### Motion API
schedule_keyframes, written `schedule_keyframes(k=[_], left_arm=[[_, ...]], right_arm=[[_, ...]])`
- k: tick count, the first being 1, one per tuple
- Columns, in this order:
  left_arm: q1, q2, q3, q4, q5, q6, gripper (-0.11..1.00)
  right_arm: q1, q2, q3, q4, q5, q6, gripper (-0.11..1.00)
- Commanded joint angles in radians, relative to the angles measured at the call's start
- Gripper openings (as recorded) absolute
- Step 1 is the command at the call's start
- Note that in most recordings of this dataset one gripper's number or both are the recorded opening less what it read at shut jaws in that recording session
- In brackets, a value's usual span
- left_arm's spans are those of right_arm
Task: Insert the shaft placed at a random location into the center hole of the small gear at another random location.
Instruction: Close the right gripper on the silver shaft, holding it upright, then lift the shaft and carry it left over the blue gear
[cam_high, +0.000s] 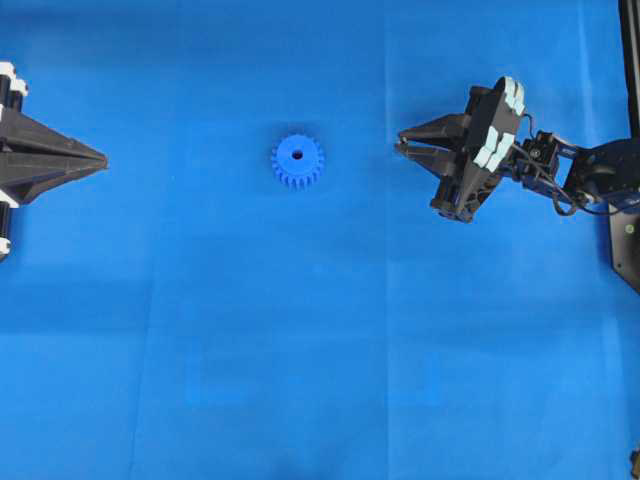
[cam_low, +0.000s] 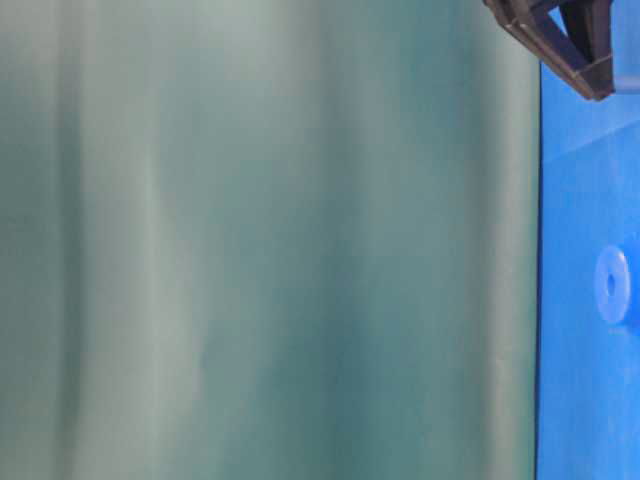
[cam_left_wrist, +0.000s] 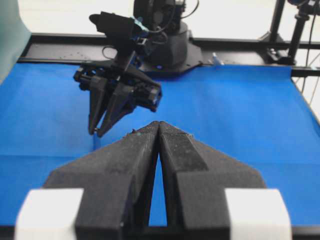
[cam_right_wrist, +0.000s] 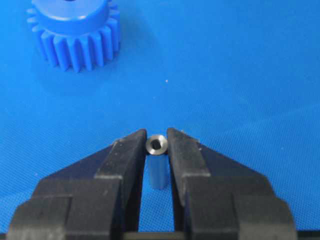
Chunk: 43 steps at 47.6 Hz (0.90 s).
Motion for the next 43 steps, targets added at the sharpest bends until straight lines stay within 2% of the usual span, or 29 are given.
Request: schedule_keyframes(k=[1, 15, 31, 43], left_arm=[[0.0, 0.003, -0.009, 0.0, -0.009, 0.002, 0.02], [0.0, 0.003, -0.009, 0.0, -0.009, 0.002, 0.02], [0.0, 0.003, -0.009, 0.0, -0.009, 0.0, 0.02], [0.0, 0.003, -0.009, 0.002, -0.009, 0.0, 0.02]], right_arm=[[-0.002, -0.009, -0.012, -0.005, -0.012, 0.0, 0.03], [0.005, -0.037, -0.015, -0.005, -0.002, 0.002, 0.03], [0.005, -0.258, -0.029, -0.002, 0.179, -0.025, 0.03], [0.005, -0.305, -0.035, 0.0, 0.233, -0.034, 0.03]])
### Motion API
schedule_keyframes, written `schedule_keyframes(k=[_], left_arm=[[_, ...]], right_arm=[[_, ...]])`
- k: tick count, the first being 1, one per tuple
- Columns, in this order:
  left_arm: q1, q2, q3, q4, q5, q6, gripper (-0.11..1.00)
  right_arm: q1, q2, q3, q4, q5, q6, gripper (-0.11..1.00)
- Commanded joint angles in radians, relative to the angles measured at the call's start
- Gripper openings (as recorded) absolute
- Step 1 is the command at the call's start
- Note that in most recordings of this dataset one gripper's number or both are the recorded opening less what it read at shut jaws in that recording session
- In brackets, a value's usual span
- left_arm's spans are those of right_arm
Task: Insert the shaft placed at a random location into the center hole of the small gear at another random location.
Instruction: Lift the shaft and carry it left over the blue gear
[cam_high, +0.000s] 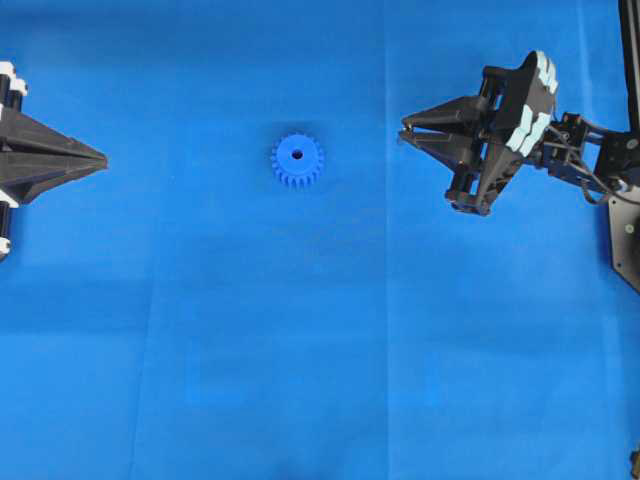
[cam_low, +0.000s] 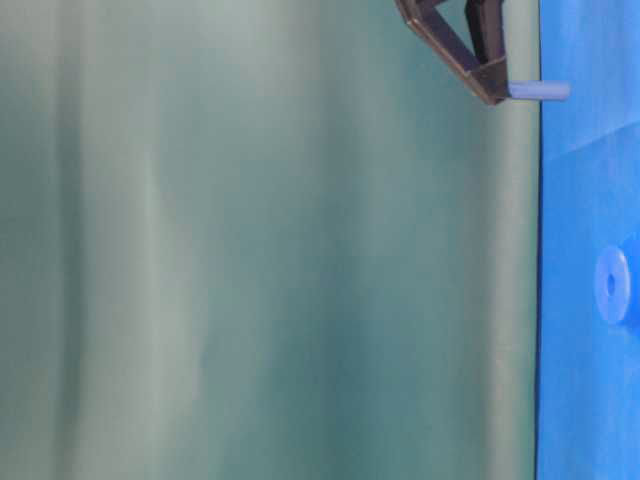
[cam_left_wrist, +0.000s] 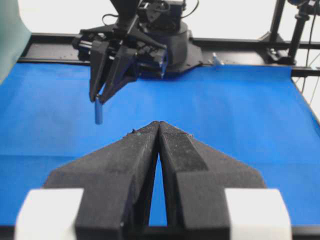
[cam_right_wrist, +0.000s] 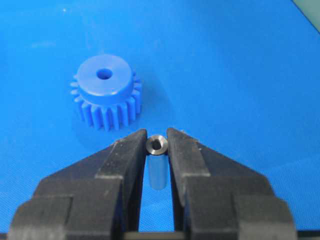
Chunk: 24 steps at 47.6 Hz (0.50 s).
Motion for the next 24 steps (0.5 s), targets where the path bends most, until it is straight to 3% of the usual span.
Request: schedule_keyframes(k=[1, 11, 24], left_arm=[[0.0, 0.003, -0.011, 0.002, -0.009, 0.0, 0.02], [0.0, 0.003, -0.011, 0.0, -0.009, 0.0, 0.02], [0.0, 0.003, -0.011, 0.002, -0.011, 0.0, 0.02]], right_arm=[[0.002, -0.017, -0.018, 0.002, 0.002, -0.002, 0.03], [0.002, -0.011, -0.029, 0.002, 0.002, -0.002, 0.03], [0.021, 0.091, -0.149, -0.002, 0.008, -0.003, 0.03]])
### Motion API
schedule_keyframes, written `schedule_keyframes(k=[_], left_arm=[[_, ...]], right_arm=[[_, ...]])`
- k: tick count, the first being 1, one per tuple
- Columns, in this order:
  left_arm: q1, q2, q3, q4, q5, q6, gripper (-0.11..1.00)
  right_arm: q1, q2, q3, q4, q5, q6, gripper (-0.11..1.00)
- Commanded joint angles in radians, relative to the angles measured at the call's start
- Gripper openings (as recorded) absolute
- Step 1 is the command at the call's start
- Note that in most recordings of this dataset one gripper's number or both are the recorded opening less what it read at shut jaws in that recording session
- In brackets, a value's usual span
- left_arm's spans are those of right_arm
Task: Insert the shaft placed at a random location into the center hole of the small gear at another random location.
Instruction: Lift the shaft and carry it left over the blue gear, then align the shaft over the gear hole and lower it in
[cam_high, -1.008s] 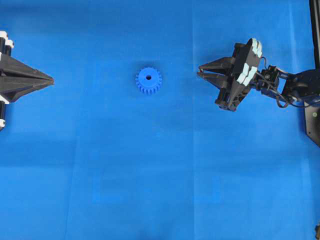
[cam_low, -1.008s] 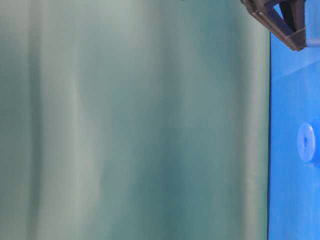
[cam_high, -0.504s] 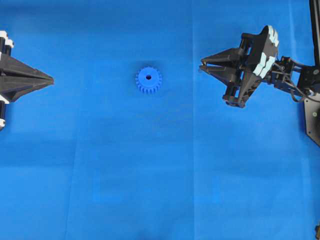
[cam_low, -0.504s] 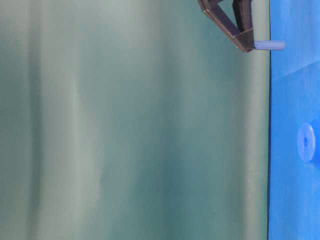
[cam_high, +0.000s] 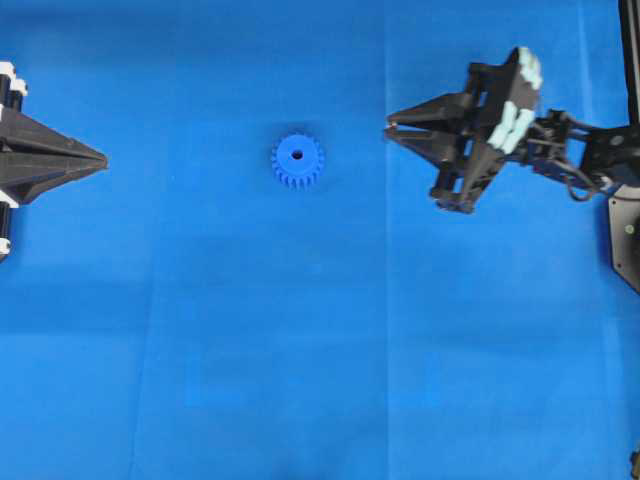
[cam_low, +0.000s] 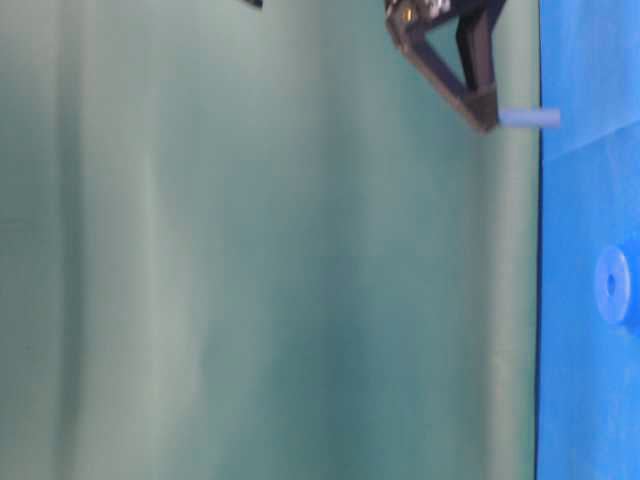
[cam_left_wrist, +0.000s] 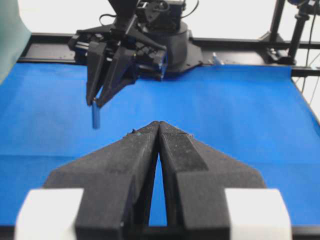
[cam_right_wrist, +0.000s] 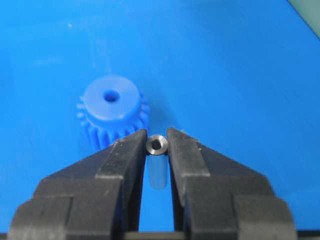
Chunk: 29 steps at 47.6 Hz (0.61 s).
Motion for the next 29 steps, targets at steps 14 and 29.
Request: schedule_keyframes(k=[14, 29], left_arm=[[0.0, 0.005, -0.011, 0.0, -0.009, 0.0, 0.02], [-0.002, 0.006, -0.011, 0.0, -0.009, 0.0, 0.02]], right_arm=[[0.029, 0.156, -0.264, -0.003, 0.078, -0.028, 0.03], [0.041, 0.225, -0.373, -0.005, 0.132, -0.052, 0.03]])
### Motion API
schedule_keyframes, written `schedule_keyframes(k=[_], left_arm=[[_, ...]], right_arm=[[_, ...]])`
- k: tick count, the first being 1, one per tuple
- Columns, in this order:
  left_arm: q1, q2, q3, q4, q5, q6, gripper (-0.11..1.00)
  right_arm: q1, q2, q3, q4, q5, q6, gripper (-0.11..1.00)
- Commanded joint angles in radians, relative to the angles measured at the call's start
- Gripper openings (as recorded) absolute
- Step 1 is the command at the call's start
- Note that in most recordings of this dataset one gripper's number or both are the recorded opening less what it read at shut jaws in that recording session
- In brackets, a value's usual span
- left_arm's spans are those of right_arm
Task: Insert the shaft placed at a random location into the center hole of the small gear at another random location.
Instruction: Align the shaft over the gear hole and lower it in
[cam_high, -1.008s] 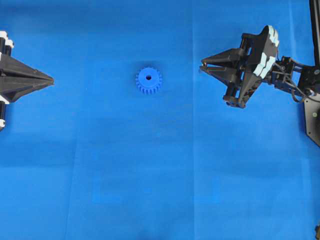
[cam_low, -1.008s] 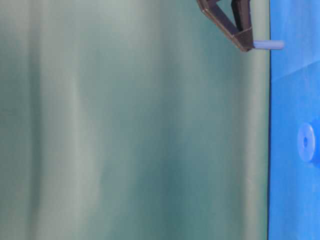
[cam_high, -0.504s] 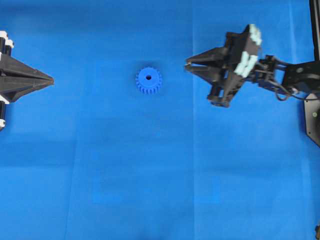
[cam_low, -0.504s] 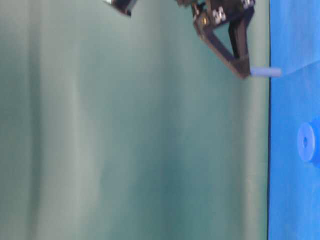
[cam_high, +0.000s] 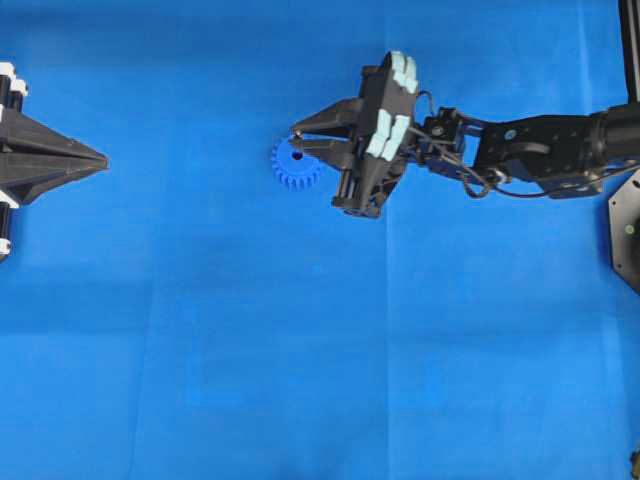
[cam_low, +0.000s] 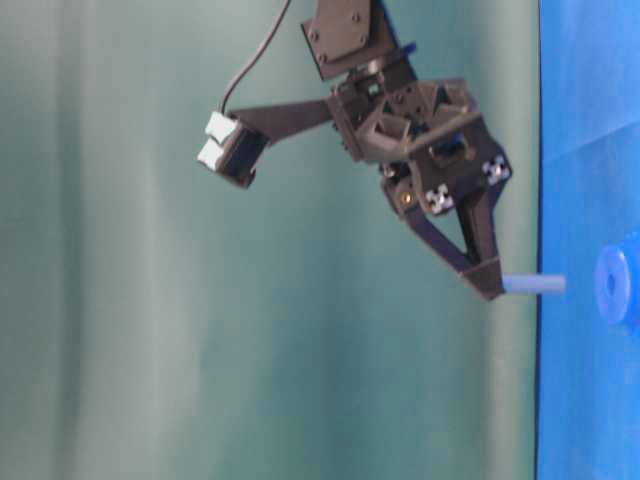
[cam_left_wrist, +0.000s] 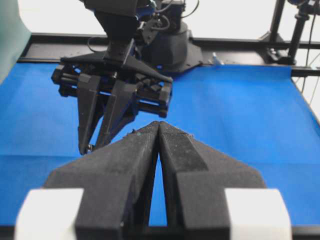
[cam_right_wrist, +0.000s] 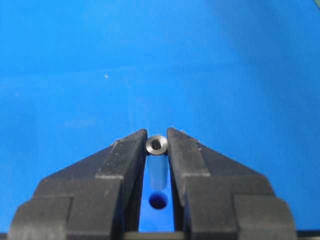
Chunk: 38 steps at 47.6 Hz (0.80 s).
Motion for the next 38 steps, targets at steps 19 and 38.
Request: schedule_keyframes(k=[19, 38], left_arm=[[-0.002, 0.005, -0.011, 0.0, -0.009, 0.0, 0.02], [0.0, 0.006, -0.011, 0.002, -0.009, 0.0, 0.02]], right_arm=[[0.0, 0.005, -0.021, -0.003, 0.0, -0.003, 0.03], [-0.003, 0.074, -0.028, 0.0, -0.014, -0.003, 0.03]])
